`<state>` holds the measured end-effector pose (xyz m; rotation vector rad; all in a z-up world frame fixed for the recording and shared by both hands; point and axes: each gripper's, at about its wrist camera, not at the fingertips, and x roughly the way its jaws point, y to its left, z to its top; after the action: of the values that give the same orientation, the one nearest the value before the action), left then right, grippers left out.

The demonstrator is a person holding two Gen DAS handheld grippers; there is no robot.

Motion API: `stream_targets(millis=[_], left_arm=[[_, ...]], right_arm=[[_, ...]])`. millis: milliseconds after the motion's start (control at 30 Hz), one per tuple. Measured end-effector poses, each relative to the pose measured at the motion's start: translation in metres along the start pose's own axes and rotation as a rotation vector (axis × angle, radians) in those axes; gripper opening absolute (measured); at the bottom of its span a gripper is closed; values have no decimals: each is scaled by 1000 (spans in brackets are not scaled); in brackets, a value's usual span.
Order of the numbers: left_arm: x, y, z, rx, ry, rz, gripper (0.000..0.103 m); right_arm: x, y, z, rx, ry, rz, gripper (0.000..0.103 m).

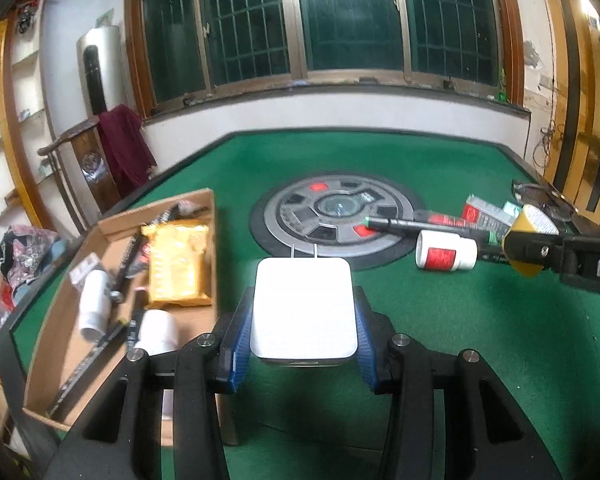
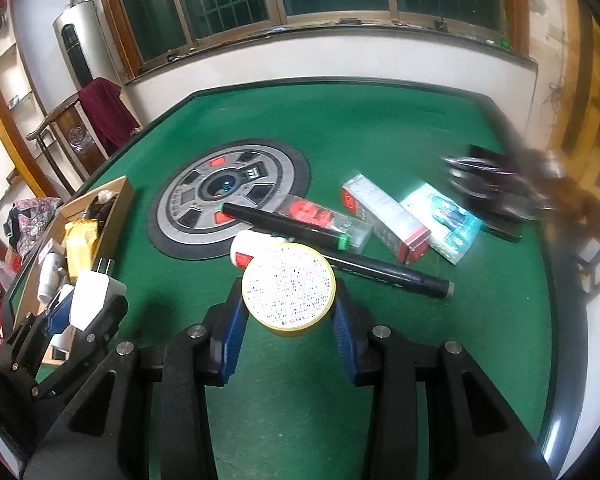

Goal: Organize objects
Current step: 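Carry the charger into the tray with the left tool while the right tool drops the tin there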

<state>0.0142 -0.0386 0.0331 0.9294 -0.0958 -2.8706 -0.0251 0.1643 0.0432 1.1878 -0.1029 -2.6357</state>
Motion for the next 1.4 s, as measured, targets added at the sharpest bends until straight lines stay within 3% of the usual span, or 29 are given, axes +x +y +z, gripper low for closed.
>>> stream_targets(millis=[233, 600, 1067, 1400], left_arm=[[-13, 11, -3, -18, -12, 6, 39], [-23, 59, -6, -114, -28, 28, 39], [-16, 147, -17, -266, -22, 82, 39], [5, 179, -37, -328, 43, 96, 39]], right_arm=[[-5, 15, -3, -16, -5, 19, 37], [-8, 45, -11, -28, 22, 77, 37], [0, 122, -18, -150, 42, 136, 37], [18, 181, -26, -263, 79, 187, 38]])
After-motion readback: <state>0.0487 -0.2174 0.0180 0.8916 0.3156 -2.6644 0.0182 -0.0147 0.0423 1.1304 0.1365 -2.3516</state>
